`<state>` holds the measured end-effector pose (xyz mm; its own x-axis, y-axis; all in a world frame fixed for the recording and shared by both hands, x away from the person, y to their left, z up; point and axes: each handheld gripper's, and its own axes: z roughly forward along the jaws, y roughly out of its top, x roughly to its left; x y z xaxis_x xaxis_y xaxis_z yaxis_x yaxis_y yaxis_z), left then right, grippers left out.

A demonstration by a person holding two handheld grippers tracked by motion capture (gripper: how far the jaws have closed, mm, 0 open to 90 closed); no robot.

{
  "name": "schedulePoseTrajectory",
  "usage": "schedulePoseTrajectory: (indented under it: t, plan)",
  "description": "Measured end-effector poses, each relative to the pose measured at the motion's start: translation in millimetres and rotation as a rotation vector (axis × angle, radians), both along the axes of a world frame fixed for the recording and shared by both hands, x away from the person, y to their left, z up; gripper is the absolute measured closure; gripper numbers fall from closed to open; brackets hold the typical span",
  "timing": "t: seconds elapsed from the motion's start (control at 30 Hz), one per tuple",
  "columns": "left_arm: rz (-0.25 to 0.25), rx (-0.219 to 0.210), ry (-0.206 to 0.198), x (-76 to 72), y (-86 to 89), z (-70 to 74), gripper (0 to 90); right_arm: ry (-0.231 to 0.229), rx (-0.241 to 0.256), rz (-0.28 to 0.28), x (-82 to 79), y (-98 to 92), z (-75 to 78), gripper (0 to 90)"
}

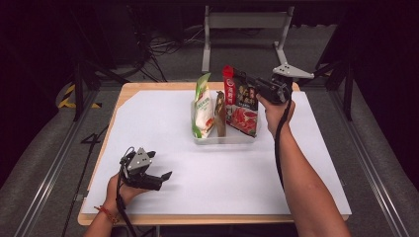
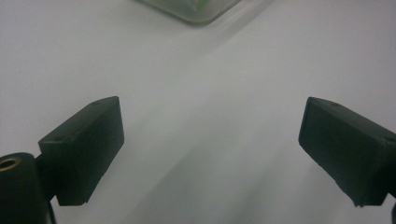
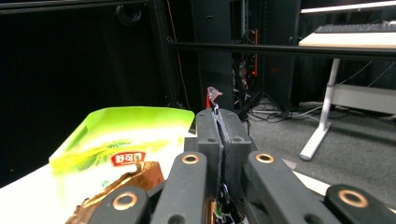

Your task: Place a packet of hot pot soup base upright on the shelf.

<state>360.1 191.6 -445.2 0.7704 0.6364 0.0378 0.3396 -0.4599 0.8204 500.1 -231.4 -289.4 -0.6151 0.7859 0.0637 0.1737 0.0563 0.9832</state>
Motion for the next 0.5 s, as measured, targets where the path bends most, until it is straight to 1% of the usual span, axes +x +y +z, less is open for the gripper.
schedulePoseTrajectory:
  t: [0.1, 0.2, 0.27, 0.33, 0.5]
  plan:
    - [0.000, 0.001, 0.001, 0.3, -0.1, -0.2, 7.5, -0.024, 0.003, 0.001, -2.8, 0.2, -4.3, 88.6]
    - [0.002, -0.001, -0.001, 0.5, 0.2, -0.2, 7.5, -0.032, -0.003, 0.013, -3.5, 1.3, -8.3, 88.5]
    - [0.002, -0.001, -0.001, 0.2, 0.5, 0.0, 7.5, -0.025, -0.002, 0.026, -3.8, 1.9, -12.0, 88.3]
    - [0.004, -0.004, 0.000, 0.3, 0.4, -0.2, 7.5, -0.033, 0.008, 0.031, -5.6, 1.4, -14.9, 88.3]
    - [0.001, -0.001, 0.004, 0.9, -0.3, -0.4, 7.5, -0.017, 0.017, 0.034, -9.0, -3.6, -17.7, 87.9]
